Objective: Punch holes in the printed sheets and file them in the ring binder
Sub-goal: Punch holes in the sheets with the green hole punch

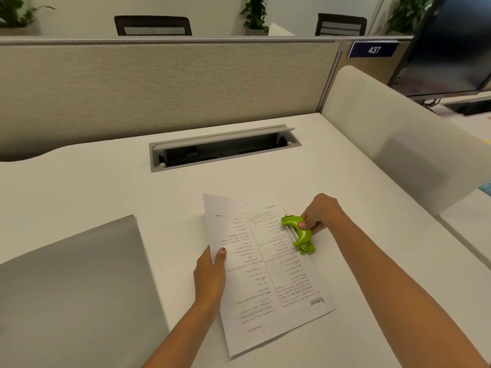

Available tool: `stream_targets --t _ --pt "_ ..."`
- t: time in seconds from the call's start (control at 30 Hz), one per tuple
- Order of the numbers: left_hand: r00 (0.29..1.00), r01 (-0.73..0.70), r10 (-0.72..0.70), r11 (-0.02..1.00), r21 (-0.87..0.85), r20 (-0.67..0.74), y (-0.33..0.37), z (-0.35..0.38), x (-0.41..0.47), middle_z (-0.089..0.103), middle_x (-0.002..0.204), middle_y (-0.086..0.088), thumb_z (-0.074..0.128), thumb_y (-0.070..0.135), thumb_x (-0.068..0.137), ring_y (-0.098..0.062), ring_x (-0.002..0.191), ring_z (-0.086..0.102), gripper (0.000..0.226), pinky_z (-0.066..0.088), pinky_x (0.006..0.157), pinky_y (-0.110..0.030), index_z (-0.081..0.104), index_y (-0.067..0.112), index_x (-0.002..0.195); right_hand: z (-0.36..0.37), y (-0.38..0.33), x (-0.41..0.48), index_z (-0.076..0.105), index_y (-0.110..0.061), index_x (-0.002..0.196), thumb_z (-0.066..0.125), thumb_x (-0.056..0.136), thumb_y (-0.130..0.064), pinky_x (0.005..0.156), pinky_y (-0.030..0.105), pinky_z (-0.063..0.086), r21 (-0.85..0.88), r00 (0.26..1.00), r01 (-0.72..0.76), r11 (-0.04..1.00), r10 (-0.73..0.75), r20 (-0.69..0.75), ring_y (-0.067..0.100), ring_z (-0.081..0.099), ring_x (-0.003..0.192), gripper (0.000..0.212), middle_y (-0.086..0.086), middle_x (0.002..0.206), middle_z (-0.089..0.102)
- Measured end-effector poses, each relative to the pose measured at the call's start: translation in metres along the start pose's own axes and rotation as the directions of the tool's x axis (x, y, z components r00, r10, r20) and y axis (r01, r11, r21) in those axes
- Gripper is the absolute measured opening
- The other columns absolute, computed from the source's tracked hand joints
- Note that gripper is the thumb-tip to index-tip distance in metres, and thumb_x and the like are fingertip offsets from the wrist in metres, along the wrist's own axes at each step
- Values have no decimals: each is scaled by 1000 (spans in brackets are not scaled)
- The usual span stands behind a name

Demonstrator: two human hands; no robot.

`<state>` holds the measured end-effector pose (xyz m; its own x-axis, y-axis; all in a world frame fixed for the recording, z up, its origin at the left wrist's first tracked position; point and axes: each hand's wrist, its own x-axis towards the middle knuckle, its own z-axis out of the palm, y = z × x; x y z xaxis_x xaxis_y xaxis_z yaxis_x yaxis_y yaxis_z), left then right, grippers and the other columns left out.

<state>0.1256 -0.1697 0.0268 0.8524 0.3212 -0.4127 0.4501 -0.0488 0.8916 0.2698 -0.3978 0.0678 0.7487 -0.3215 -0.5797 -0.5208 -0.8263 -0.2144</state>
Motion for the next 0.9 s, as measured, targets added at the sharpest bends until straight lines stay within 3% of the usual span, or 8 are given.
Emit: stream_targets --t 0.1,0.27,0.4,0.5,0.67,0.73,0.8,0.9 --pt "1000 17 -17 1000 -16 0 -1 -4 -1 64 118 -1 44 29 99 -27 105 61 30 50 94 -46 55 20 126 3 1 -3 68 -15 109 82 72 -35 60 19 43 -20 1000 -4 1000 3 -18 8 69 65 44 -1 85 77" --pt "999 36 -37 997 -73 -12 -5 -16 -5 65 116 -2 45 30 99 -27 102 63 28 52 91 -47 55 22 124 6 8 -1 69 -9 105 85 70 -27 89 28 53 138 999 34 990 -30 -30 15 72 68 42 7 84 77" --pt "998 53 -56 991 -124 -22 -11 -31 -7 66 115 -2 46 29 99 -27 100 64 28 53 89 -49 55 23 125 9 17 -11 70 -7 75 87 66 -13 88 41 56 367 997 69 928 -57 -44 32 74 81 21 17 85 75" --pt "999 39 -44 984 -172 -25 -13 -42 -9 67 112 1 47 28 99 -24 98 65 24 54 88 -47 56 25 121 24 25 -29 70 -9 84 87 67 -16 86 35 54 447 971 171 878 -73 -229 30 69 92 24 14 95 71" --pt "1000 5 1 962 -273 24 -10 -59 -18 68 110 7 50 30 97 -21 98 67 24 55 84 -44 55 29 121 61 19 -84 63 -13 106 71 83 -10 76 22 51 454 763 529 717 -166 -625 16 63 83 24 3 93 67" --pt "999 -9 22 953 -302 38 -7 -64 -21 70 108 8 51 29 97 -20 96 68 22 55 81 -42 58 29 118 66 12 -103 59 -20 110 69 86 -17 64 5 46 551 771 574 606 -171 -613 2 62 78 26 -5 90 65" --pt "998 -27 44 951 -307 48 -5 -69 -22 72 107 6 52 28 96 -21 95 70 22 56 82 -44 60 29 117 70 8 -110 59 -26 109 69 86 -30 67 3 46 645 829 539 542 -205 -520 -2 62 86 26 -10 93 67" --pt "995 -66 85 956 -287 54 -2 -72 -25 74 106 3 54 27 95 -21 93 71 18 56 83 -46 63 29 110 70 3 -111 68 -27 103 68 84 -43 81 31 56 788 903 426 445 -268 -337 12 68 94 25 -9 96 73"
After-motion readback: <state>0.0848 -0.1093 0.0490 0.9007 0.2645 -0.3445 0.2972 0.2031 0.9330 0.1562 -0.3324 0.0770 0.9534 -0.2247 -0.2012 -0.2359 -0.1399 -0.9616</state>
